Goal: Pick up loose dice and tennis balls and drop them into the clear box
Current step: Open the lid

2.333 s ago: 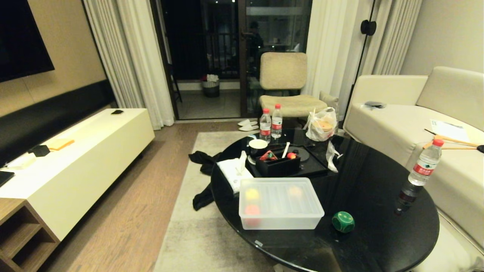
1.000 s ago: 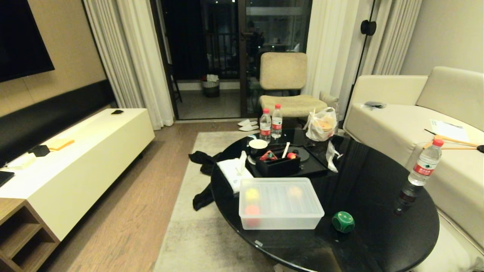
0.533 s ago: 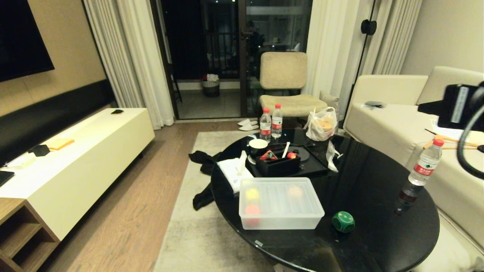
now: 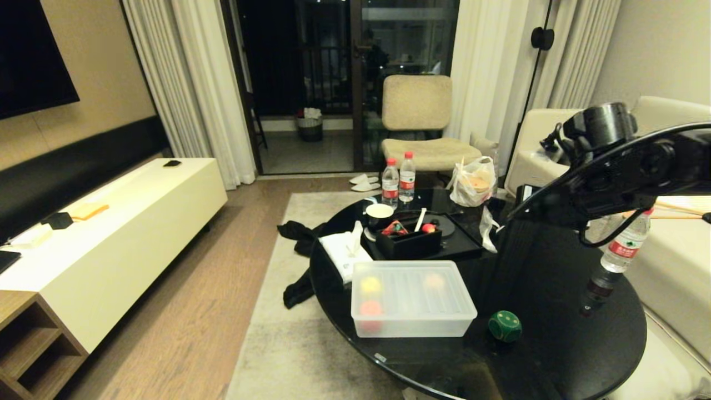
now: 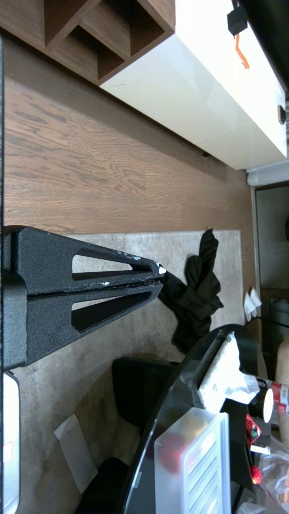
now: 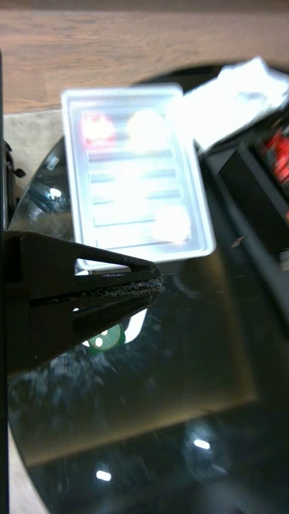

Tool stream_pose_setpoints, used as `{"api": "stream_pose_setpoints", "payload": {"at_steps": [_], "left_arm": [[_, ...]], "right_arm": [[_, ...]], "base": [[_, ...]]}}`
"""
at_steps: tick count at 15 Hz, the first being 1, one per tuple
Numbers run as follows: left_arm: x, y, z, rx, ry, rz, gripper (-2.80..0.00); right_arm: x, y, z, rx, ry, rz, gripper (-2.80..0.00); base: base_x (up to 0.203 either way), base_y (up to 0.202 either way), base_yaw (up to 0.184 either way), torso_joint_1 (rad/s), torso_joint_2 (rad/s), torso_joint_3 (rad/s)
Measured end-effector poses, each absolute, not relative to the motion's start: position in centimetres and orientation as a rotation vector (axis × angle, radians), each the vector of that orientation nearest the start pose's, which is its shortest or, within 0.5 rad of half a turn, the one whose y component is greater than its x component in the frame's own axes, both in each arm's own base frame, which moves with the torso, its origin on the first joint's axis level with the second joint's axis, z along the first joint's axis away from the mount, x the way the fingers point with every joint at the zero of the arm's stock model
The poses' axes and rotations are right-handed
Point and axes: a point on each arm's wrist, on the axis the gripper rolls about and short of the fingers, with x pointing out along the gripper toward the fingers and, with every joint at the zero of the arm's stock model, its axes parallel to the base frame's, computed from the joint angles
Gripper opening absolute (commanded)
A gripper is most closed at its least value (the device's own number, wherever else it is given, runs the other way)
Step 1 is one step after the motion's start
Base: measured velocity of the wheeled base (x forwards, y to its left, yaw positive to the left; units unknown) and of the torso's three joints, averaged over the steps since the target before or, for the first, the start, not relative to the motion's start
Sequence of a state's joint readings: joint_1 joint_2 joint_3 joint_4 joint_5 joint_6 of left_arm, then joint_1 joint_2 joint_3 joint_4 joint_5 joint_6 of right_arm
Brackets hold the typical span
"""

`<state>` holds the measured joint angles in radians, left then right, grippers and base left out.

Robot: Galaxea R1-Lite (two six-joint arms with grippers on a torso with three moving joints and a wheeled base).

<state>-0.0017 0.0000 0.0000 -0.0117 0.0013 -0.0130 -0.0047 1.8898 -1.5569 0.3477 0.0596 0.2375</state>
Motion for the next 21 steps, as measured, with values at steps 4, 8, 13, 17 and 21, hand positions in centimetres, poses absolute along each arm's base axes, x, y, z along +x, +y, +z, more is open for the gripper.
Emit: {"api": "stream_pose_setpoints", "payload": {"at_steps": [4,8,13,17,21], "left_arm": [[-2.3,0.0,7.7,-0.013,-0.011,0.000,-2.80],[-2.3,0.0,7.7,-0.013,-0.011,0.000,-2.80],[-2.3,0.0,7.7,-0.013,-0.010,0.000,-2.80],[-2.3,0.0,7.7,-0.013,-0.011,0.000,-2.80],[-2.3,0.0,7.7,-0.013,-0.011,-0.001,-2.80]], "right_arm": [[39.3,0.0,19.6,0.309,0.835,-0.061,-2.80],[40.9,0.7,16.5,0.351,0.925,-0.055,-2.80],[42.3,3.3,13.9,0.322,0.955,-0.002,-2.80],[42.8,4.2,12.3,0.306,0.994,0.009,0.00],[43.3,4.3,11.3,0.303,0.986,0.009,0.00]], "base": [[0.000,0.000,0.000,0.000,0.00,0.000],[0.000,0.000,0.000,0.000,0.00,0.000],[0.000,0.000,0.000,0.000,0.00,0.000],[0.000,0.000,0.000,0.000,0.00,0.000],[0.000,0.000,0.000,0.000,0.00,0.000]]}}
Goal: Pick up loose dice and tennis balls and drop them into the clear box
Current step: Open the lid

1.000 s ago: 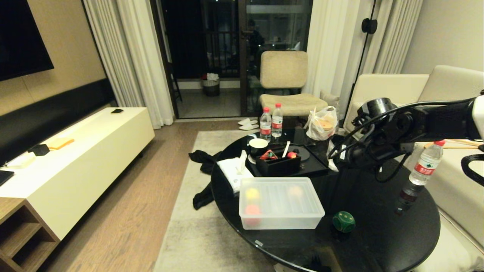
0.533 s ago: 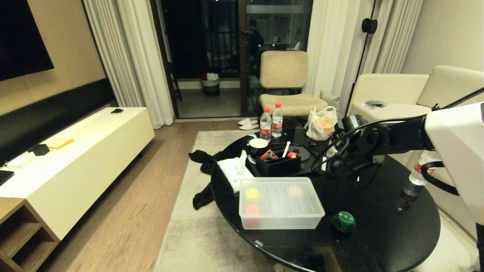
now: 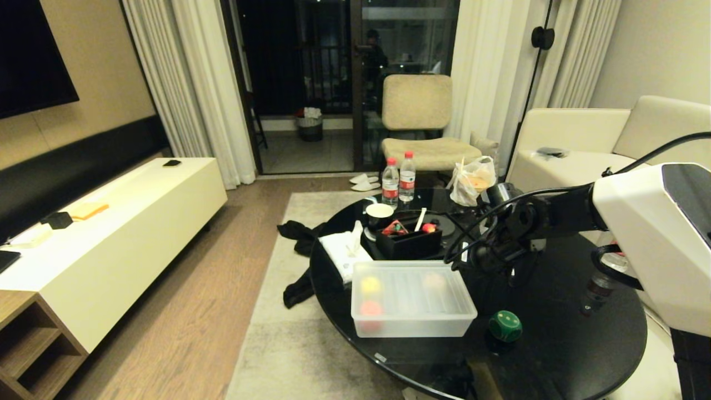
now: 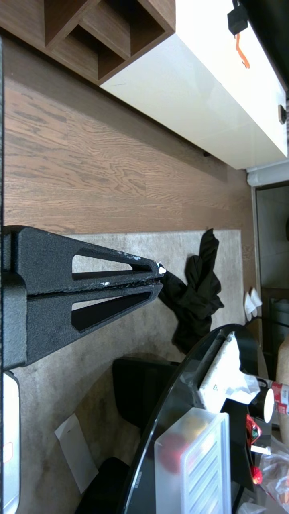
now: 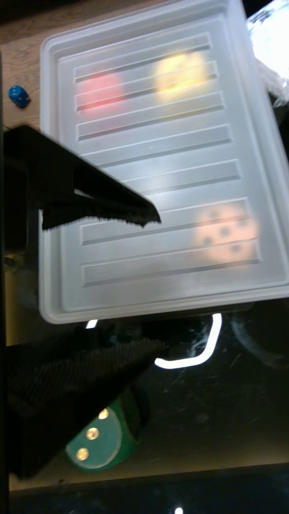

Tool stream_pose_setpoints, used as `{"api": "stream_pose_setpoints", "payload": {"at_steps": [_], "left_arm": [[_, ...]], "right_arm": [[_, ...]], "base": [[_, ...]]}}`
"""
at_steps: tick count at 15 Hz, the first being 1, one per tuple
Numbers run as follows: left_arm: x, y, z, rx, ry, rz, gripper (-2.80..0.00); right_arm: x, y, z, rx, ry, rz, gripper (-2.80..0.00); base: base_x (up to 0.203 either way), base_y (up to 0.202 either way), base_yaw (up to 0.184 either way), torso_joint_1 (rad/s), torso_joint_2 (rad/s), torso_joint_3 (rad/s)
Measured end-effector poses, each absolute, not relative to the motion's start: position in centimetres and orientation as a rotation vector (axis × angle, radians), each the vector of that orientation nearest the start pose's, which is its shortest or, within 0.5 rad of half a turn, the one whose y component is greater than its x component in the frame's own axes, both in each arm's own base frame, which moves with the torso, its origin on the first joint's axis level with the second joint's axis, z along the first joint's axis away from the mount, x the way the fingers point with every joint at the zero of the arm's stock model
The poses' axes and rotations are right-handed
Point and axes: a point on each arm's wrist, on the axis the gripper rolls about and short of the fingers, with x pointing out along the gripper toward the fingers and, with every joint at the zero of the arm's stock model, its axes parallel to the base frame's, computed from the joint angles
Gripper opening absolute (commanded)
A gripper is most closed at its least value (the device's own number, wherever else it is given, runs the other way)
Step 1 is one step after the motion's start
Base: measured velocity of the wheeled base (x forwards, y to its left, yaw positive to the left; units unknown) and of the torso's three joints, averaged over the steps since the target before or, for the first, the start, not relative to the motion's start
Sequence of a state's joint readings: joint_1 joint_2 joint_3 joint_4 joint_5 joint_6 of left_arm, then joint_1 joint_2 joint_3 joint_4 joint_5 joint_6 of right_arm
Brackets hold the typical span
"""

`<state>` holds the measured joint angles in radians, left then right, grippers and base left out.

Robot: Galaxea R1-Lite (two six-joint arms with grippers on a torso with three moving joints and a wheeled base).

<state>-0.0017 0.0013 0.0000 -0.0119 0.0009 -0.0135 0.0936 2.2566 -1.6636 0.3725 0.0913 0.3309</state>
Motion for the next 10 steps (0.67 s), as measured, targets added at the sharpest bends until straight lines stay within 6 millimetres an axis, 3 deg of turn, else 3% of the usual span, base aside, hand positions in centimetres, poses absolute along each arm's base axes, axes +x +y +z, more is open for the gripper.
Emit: {"api": "stream_pose_setpoints", "payload": {"at_steps": [10], "left_arm": [[-2.3,0.0,7.7,-0.013,-0.010,0.000,-2.80]], "right_arm": [[44.9,4.3,8.3,0.304,0.959,0.010,0.00]], "base": [[0.000,0.000,0.000,0.000,0.00,0.000]]}}
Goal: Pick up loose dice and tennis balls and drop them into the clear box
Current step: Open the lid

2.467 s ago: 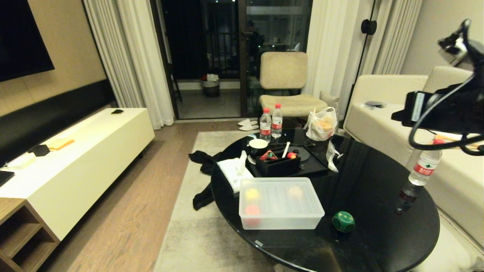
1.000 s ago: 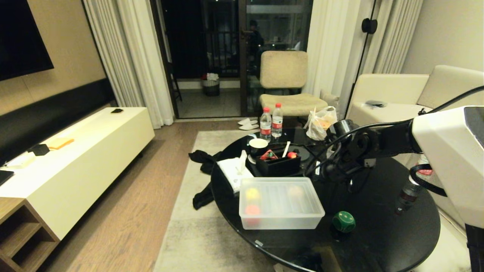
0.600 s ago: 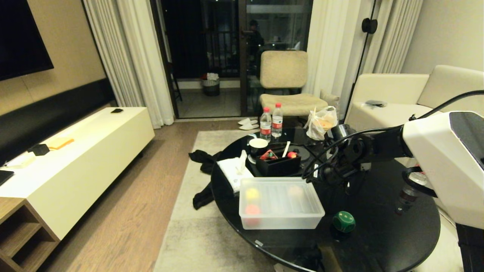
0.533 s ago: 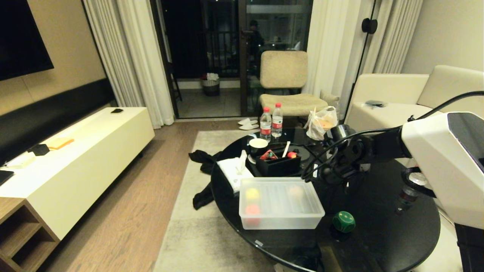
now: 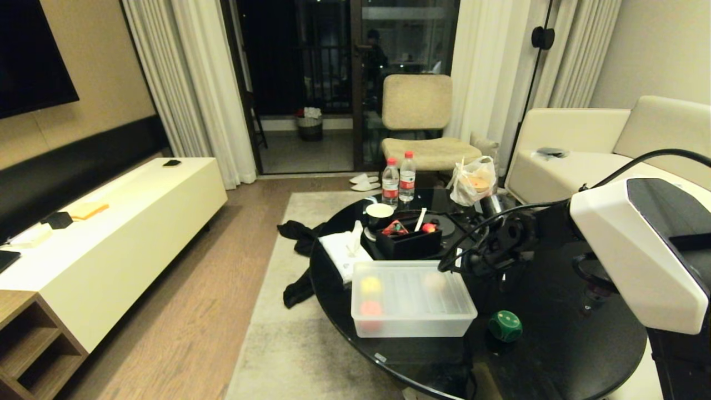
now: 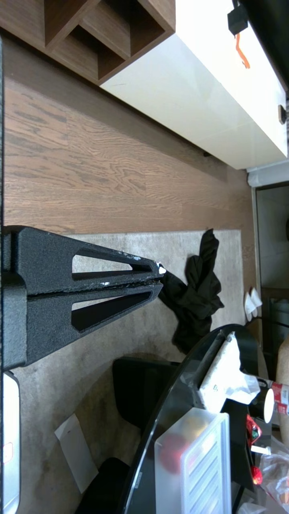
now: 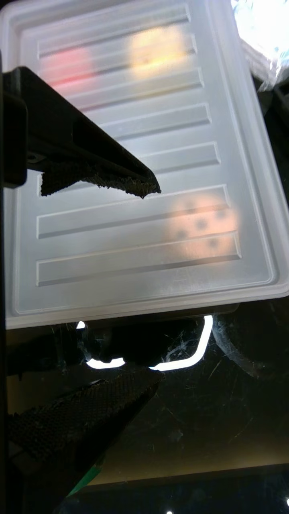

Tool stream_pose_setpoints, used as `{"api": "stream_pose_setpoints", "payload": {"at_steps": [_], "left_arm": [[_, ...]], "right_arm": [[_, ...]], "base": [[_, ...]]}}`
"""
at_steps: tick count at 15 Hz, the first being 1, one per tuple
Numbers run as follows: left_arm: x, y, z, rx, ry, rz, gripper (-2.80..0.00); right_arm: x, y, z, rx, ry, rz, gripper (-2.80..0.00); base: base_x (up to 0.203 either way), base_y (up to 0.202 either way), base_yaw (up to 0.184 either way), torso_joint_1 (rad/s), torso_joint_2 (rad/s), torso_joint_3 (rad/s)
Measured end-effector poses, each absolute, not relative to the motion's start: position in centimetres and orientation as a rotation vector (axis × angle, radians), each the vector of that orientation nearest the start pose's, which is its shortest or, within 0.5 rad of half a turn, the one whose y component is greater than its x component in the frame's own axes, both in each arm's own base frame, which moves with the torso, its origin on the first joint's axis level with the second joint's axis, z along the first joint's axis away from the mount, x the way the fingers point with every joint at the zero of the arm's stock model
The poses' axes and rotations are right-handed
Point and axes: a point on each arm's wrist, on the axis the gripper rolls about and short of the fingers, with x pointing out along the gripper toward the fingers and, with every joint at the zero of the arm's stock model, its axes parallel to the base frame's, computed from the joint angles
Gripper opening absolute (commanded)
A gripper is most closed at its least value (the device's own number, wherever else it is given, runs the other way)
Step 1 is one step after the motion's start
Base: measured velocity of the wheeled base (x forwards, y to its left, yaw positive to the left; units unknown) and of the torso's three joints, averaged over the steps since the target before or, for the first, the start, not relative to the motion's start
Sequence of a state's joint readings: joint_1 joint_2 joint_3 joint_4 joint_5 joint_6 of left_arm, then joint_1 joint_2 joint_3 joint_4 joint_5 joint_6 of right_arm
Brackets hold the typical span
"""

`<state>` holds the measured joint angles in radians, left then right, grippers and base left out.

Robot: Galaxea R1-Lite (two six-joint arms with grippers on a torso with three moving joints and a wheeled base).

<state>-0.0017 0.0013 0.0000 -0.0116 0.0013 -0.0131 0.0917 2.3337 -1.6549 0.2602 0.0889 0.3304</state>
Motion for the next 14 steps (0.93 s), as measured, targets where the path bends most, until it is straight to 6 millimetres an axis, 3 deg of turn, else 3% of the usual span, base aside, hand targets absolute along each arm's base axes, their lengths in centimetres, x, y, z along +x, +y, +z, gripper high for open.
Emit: {"api": "stream_pose_setpoints", "payload": {"at_steps": [14], "left_arm": [[-2.3,0.0,7.7,-0.013,-0.011,0.000,-2.80]], "right_arm": [[45.6,4.0,6.0,0.301,0.996,-0.005,0.00]], "base": [[0.000,0.000,0.000,0.000,0.00,0.000]]}}
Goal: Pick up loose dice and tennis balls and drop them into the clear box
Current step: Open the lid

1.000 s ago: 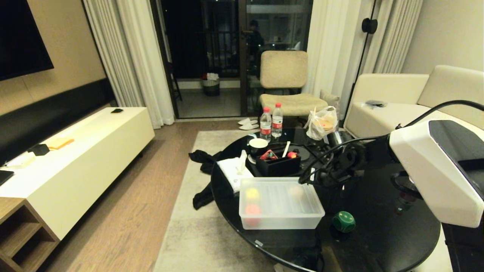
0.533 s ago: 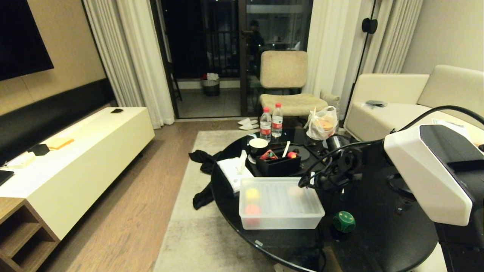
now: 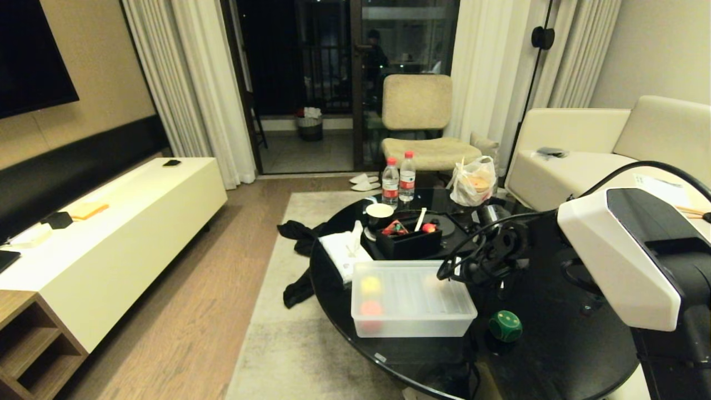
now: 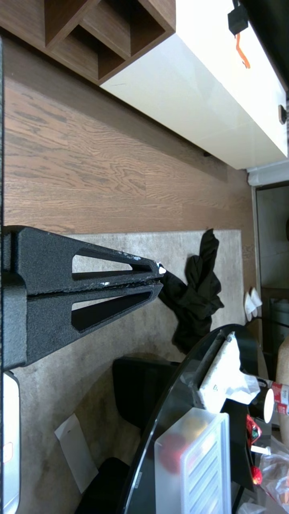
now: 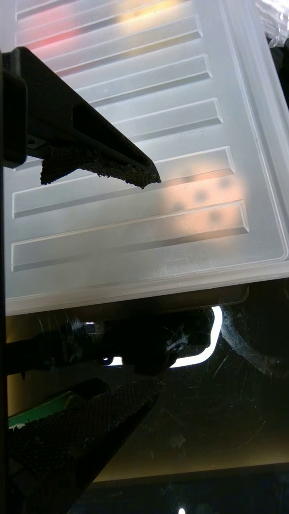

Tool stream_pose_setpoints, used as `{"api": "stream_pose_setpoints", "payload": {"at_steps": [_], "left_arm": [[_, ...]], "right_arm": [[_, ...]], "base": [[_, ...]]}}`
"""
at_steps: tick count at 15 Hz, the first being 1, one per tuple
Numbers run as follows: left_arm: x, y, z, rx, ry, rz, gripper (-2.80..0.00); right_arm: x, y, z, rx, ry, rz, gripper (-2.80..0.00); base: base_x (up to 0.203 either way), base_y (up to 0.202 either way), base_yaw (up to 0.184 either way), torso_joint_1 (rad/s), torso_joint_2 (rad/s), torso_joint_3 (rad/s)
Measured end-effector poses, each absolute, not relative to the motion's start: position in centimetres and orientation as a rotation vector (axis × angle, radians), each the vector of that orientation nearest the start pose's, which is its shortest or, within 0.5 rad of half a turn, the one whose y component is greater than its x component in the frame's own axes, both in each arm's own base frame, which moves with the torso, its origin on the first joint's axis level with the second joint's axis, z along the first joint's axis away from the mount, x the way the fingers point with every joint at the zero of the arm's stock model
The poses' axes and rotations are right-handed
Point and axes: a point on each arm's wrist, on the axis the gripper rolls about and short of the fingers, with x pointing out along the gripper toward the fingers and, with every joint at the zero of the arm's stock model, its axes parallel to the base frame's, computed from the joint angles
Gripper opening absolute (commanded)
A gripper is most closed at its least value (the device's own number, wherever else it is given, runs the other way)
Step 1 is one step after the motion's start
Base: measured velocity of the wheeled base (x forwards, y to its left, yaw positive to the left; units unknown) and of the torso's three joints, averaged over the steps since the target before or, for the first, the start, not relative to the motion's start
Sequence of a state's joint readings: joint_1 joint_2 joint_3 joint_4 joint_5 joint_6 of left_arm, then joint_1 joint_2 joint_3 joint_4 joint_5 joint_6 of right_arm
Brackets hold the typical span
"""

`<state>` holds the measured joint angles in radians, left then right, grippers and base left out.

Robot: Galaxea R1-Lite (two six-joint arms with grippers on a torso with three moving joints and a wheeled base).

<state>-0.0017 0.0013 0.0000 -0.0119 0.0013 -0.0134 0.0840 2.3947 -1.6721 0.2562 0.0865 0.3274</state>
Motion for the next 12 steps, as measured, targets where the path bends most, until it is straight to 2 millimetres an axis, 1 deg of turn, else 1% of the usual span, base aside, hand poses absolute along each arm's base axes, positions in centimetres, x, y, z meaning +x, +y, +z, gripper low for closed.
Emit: {"api": "stream_pose_setpoints", "payload": {"at_steps": [12], "left_arm": [[-2.3,0.0,7.7,-0.013,-0.011,0.000,-2.80]], "right_arm": [[46.1,3.3,4.9,0.301,1.009,-0.022,0.00]], "base": [[0.000,0.000,0.000,0.000,0.00,0.000]]}}
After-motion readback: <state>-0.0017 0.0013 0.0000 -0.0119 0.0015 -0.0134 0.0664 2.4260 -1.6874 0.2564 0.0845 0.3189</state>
